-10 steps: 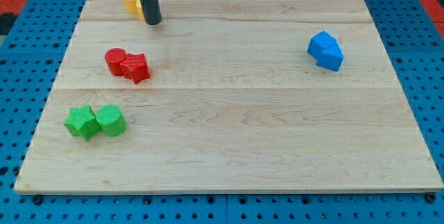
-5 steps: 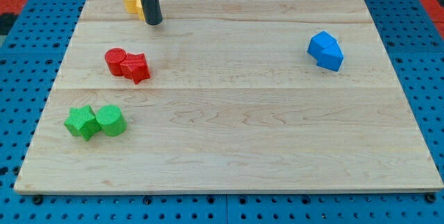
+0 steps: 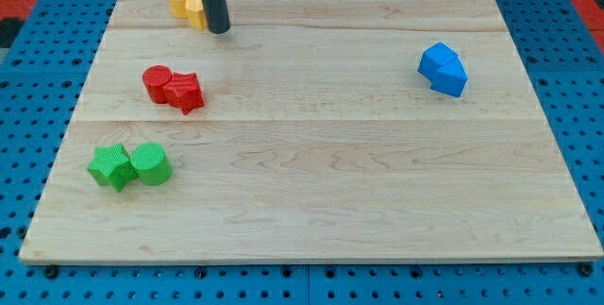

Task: Push the yellow heart slightly left and down

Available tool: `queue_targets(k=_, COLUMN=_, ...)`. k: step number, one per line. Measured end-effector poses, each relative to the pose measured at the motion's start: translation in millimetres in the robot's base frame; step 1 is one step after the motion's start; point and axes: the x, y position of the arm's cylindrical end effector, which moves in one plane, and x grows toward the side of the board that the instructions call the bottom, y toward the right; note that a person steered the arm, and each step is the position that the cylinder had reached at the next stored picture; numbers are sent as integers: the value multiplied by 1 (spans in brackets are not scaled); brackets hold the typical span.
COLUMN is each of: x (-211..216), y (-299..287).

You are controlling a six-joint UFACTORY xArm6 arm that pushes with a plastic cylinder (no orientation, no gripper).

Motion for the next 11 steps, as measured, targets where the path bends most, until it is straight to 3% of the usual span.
queue_targets(k=2, x=-28, y=17)
queue_targets(k=4, x=-23, y=21)
queue_targets(k=6, x=-62, y=11)
queue_targets(k=8, x=-77, y=-55)
queue_targets(k=11, x=-60, y=-134)
